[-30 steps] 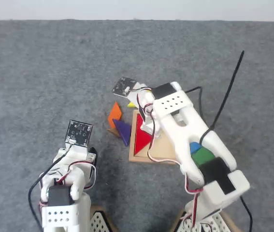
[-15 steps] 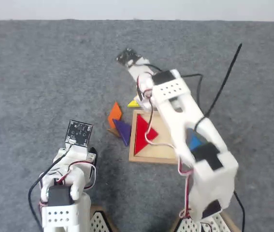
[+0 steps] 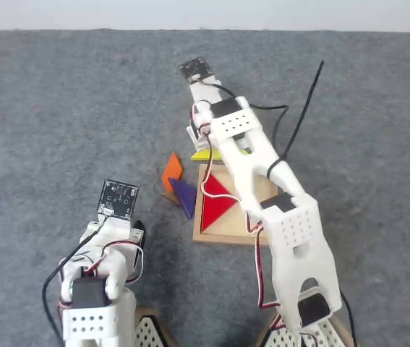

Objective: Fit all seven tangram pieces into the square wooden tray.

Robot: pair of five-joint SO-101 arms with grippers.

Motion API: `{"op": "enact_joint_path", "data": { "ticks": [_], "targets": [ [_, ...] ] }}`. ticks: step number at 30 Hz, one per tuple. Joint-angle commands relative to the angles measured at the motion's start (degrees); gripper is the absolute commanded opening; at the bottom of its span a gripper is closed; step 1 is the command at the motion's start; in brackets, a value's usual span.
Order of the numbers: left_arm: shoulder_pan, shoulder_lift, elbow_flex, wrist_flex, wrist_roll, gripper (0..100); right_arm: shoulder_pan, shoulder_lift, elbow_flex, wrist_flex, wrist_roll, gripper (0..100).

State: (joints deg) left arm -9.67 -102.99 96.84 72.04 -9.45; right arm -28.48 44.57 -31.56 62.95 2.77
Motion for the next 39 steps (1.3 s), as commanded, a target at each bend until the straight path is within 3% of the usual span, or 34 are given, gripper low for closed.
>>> {"op": "enact_joint_path", "data": {
  "ticks": [1,14,20,39],
  "targets": [
    [-0.26,-0.88,-0.40,0.18,-0.70,13,-2.33,-0.84,-3.69,-0.66,-0.70,33.1],
    [-0.26,-0.88,-0.40,0.18,-0.70,13,6.29,3.56,-3.60,9.19,-0.88,32.9],
    [-0.26,-0.88,-0.40,0.18,-0.70,13,14.81,1.71,-3.60,13.23,-0.53,32.9],
    [-0.26,-0.88,-0.40,0.18,-0.70,13,45.76,-2.33,-3.25,19.30,14.42,32.9]
  ]
}}
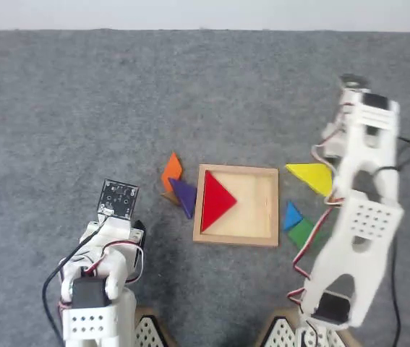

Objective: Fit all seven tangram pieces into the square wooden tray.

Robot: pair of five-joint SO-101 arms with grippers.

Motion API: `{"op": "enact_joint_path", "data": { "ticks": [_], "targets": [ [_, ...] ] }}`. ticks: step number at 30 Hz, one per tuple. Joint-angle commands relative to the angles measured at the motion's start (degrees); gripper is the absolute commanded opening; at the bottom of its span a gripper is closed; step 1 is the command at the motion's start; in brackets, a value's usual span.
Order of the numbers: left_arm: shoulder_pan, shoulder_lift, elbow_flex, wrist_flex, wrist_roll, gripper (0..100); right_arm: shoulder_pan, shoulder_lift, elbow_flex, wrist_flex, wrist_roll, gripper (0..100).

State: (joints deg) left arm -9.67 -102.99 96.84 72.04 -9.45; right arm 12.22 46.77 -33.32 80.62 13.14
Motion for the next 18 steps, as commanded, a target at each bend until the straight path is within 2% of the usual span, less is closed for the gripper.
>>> {"op": "enact_joint_path", "data": {
  "ticks": [1,10,12,18],
  "targets": [
    [-0.26,-0.88,-0.40,0.18,-0.70,13,5.93,-4.53,-1.49,2.15,5.01,32.9],
    [-0.26,-0.88,-0.40,0.18,-0.70,13,5.23,-8.92,-1.76,6.81,10.73,32.9],
    [-0.26,-0.88,-0.40,0.18,-0.70,13,2.95,-13.14,-1.49,8.48,11.16,32.9],
    [-0.26,-0.88,-0.40,0.18,-0.70,13,-4.79,-23.78,-1.41,19.03,21.54,32.9]
  ]
}}
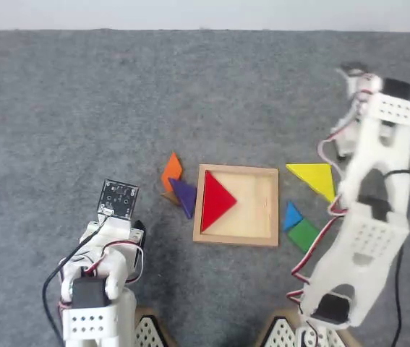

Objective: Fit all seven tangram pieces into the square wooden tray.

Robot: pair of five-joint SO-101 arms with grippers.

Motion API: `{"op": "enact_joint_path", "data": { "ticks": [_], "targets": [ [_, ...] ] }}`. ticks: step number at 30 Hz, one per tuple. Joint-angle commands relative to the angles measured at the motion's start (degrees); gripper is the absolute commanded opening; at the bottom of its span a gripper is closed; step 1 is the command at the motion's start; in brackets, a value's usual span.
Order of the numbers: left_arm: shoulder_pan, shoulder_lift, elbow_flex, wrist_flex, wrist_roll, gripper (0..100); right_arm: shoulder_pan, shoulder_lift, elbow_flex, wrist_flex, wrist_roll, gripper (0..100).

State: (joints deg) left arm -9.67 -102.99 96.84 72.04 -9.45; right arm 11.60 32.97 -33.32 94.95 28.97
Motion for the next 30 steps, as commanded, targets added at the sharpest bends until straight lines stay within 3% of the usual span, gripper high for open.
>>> {"op": "enact_joint_path", "data": {
  "ticks": [1,6,15,30],
  "targets": [
    [-0.26,-0.88,-0.40,0.18,-0.70,13,-4.53,-11.38,-1.41,5.14,7.03,32.9],
    [-0.26,-0.88,-0.40,0.18,-0.70,13,-7.87,-15.69,11.43,4.00,16.97,32.9],
    [-0.26,-0.88,-0.40,0.18,-0.70,13,-9.54,-27.38,48.09,-26.51,27.96,33.3],
    [-0.26,-0.88,-0.40,0.18,-0.70,13,-9.19,-6.90,34.73,-29.76,31.65,42.1]
  ]
}}
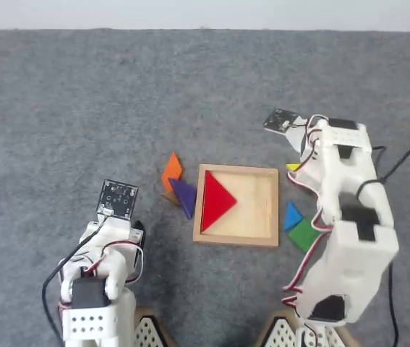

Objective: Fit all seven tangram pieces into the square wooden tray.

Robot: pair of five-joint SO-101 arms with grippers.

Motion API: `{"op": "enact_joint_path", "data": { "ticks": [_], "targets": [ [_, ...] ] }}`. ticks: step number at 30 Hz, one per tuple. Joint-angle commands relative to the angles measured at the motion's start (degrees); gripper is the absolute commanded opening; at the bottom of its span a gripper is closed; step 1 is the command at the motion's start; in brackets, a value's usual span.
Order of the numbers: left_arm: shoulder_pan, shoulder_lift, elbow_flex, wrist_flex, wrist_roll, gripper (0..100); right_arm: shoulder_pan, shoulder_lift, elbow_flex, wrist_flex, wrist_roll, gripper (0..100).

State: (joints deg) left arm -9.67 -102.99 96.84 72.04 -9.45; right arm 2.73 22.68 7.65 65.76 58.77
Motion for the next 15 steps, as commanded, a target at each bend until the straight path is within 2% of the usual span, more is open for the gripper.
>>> {"op": "enact_joint_path", "data": {
  "ticks": [1,8,15],
  "targets": [
    [-0.26,-0.88,-0.40,0.18,-0.70,13,-0.22,4.44,-7.21,-0.40,1.76,42.1],
    [-0.26,-0.88,-0.40,0.18,-0.70,13,1.98,6.90,-11.34,5.41,1.67,41.0],
    [-0.26,-0.88,-0.40,0.18,-0.70,13,3.30,7.69,-11.60,7.69,1.67,21.5]
  ]
}}
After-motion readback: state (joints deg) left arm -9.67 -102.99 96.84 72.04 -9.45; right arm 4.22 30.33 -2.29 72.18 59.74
